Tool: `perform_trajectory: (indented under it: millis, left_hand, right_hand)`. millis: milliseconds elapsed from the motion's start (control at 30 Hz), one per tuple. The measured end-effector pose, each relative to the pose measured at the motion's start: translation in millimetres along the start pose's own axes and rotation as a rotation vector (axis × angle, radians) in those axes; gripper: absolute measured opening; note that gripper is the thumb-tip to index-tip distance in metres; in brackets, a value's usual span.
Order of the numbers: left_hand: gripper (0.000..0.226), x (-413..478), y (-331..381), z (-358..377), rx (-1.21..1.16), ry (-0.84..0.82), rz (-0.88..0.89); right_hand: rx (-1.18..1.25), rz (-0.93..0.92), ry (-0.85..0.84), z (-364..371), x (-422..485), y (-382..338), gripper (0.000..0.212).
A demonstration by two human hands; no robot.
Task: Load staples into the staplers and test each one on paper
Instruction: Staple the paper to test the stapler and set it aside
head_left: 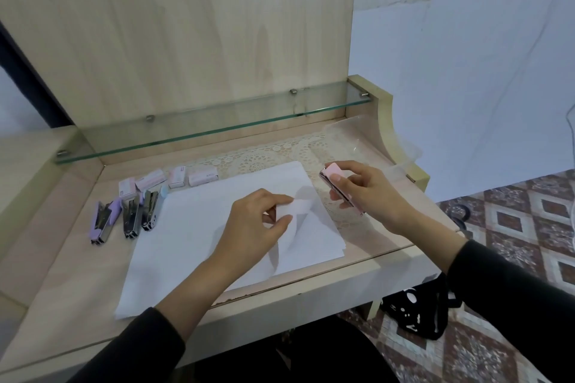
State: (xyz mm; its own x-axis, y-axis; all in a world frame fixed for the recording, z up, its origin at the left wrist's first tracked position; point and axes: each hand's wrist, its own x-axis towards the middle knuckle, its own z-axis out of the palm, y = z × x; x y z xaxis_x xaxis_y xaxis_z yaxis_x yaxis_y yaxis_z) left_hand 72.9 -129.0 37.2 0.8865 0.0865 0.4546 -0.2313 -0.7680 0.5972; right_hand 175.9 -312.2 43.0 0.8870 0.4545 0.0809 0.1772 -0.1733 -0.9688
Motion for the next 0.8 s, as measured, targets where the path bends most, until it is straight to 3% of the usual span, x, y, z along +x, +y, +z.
perform_trajectory:
  millis: [100,467,667,800]
  left_hand:
    - [0.041,-11,-5,-10,0.059,0.007,-0.064]
    - [0.049,-39,-21,-42,0.118,0.012,-0.128]
    - [0.014,-26,-26,-65,0.111,0.115,-0.162]
    - [0.019,1,-27,-80,0.111,0.173,-0.140]
  right_hand:
    - [0.002,-0.020,-0.021,13,2,-2,0.023]
    - [-0.076,-0.188,-0.109,69,17,-14,0.024]
    - [-0.240,-0.223,-0.202,82,19,-14,0.025]
    - [-0.271,-0.213,-0.230,88,20,-16,0.026]
